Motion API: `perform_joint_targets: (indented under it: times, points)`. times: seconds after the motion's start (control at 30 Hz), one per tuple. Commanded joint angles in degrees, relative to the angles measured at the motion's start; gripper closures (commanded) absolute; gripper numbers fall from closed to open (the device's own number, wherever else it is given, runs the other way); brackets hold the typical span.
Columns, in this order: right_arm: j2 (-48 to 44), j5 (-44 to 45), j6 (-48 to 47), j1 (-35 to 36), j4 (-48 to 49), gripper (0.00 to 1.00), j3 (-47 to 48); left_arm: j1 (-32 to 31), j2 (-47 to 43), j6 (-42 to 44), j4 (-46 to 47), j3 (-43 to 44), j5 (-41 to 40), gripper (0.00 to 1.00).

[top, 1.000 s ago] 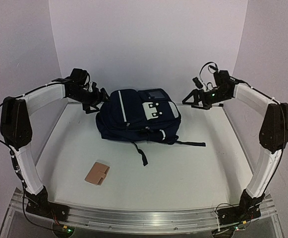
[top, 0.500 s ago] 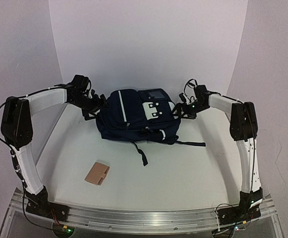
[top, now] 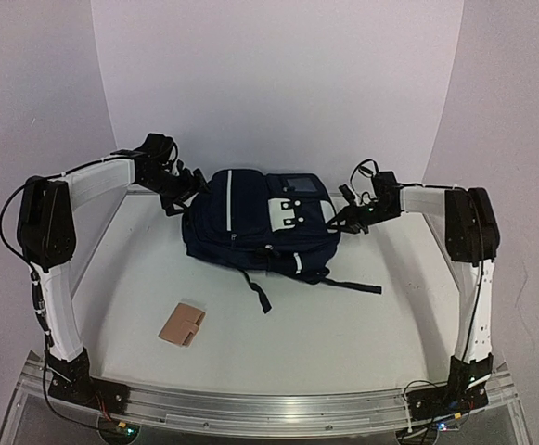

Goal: Pack the student bag
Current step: Adjust the student bag at the center of the board.

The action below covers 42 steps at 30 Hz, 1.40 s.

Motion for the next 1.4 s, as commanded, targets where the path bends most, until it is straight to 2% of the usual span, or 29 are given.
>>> perform_joint_targets:
  times: [0.0, 0.1, 0.13, 0.2, 0.23, 0.27, 0.37, 0.5, 0.67, 0.9, 1.07, 1.17, 1.27, 1.37]
  points:
    - [-15.65, -3.68, 5.49, 1.24, -4.74, 1.00, -17.50, 0.05, -5.93, 1.59, -0.91, -1.86, 1.42, 0.10]
    - [-26.21, -4.03, 6.83, 4.51, -4.65, 0.93, -30.60, -0.80, -10.60, 1.66, 0.63, -8.72, 3.42, 0.12]
    - [-30.37, -3.66, 6.42, 6.53, -4.90, 0.86, -34.62, -1.23, -12.57, 1.70, 1.33, -11.02, 3.83, 0.13]
    - [-37.67, -2.51, 6.46, 10.39, -5.85, 0.61, -39.86, -1.81, -16.25, 1.29, 2.94, -16.24, 4.21, 0.13]
    - [-40.22, -2.02, 7.54, 11.83, -6.15, 0.45, -42.09, -1.93, -18.56, 0.78, 3.90, -18.01, 4.69, 0.14]
    - [-43.31, -1.09, 8.34, 12.29, -6.55, 0.36, -43.12, -2.04, -19.91, 0.62, 4.37, -19.71, 5.00, 0.14]
    - [-49.19, 4.18, 6.54, 11.34, -12.16, 0.21, -40.99, -4.05, -22.96, 2.25, 3.18, -20.37, 4.73, 0.14]
    - [-50.42, 10.23, -0.39, 8.67, -20.07, 0.11, -33.96, -8.84, -23.34, 4.41, -3.15, -16.15, -0.95, 0.14]
    - [-41.11, 12.98, -5.21, 4.40, -21.78, 0.09, -26.62, -11.99, -22.67, 1.56, -7.49, -12.32, -7.28, 0.13]
    - [-25.68, 15.31, -9.92, 1.09, -23.44, 0.07, -8.48, -16.95, -20.77, 0.05, -14.34, -8.12, -14.33, 0.12]
    - [-15.25, 17.63, -12.60, 0.68, -23.25, 0.02, 0.29, -18.79, -18.59, -3.77, -15.10, -9.17, -14.58, 0.12]
    - [-10.26, 15.82, -13.27, 0.68, -23.40, 0.02, 0.94, -19.17, -15.84, -4.57, -12.56, -9.72, -12.91, 0.12]
    - [-9.84, 13.44, -13.84, 0.73, -24.11, 0.11, -4.19, -19.16, -11.20, -2.96, -11.29, -7.18, -11.46, 0.12]
    - [-13.84, 10.70, -14.73, 1.33, -23.90, 0.23, -13.27, -19.25, -5.77, -0.83, -10.93, -3.09, -9.40, 0.16]
